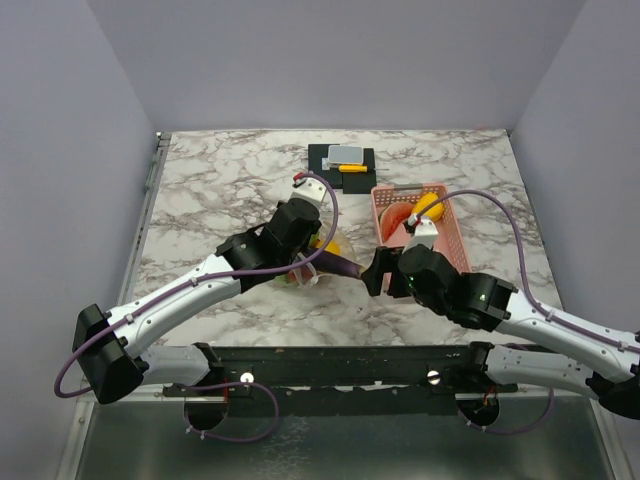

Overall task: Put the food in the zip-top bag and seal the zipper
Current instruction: Place the fake vegetable in the zipper food storage bag.

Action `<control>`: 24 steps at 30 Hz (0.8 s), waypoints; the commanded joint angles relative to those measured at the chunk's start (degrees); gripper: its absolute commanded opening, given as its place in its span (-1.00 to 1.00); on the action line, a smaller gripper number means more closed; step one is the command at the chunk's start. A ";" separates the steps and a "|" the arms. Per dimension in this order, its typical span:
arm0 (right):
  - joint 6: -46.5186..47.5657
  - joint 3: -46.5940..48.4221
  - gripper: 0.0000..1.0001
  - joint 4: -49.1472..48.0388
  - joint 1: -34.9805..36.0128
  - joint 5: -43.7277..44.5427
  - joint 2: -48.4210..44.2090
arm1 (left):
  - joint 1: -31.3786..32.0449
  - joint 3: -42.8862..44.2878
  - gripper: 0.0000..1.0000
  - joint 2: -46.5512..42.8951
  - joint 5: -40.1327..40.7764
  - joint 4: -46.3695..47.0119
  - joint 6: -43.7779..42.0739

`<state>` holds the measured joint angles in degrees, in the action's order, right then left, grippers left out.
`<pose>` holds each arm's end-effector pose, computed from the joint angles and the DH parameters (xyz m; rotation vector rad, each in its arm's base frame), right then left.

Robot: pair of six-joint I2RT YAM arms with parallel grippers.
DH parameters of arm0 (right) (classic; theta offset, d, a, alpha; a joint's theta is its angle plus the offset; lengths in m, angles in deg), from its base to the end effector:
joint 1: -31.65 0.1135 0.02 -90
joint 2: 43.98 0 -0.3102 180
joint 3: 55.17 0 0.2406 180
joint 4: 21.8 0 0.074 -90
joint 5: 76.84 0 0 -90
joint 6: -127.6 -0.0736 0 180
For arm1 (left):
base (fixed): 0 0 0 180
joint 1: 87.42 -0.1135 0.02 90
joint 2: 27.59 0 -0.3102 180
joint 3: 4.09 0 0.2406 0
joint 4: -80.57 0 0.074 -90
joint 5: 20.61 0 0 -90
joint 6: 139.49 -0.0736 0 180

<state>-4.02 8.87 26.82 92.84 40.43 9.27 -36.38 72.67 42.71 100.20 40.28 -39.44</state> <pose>0.1167 0.1422 0.3216 -0.1151 2.1880 0.5033 0.1981 -0.1851 0.3562 0.4350 2.0239 -0.0694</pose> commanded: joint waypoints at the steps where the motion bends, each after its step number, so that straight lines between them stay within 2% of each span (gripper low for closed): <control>1: -8.15 -3.22 0.69 -6.16 0.42 -2.18 -2.04 | -0.11 -0.19 -1.00 -0.25 -1.01 -0.08 0.25; 17: -14.46 -7.63 0.45 -16.82 -0.29 -1.70 1.94 | -0.13 -0.19 -1.00 -0.42 -1.08 -0.06 0.33; 24: -15.12 -9.23 0.22 -20.79 -1.67 -2.61 4.95 | -0.14 -0.19 -1.00 -0.45 -1.10 -0.08 0.35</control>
<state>-17.68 1.12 10.18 92.07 37.85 13.18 -36.35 72.67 42.71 100.20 40.28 -39.44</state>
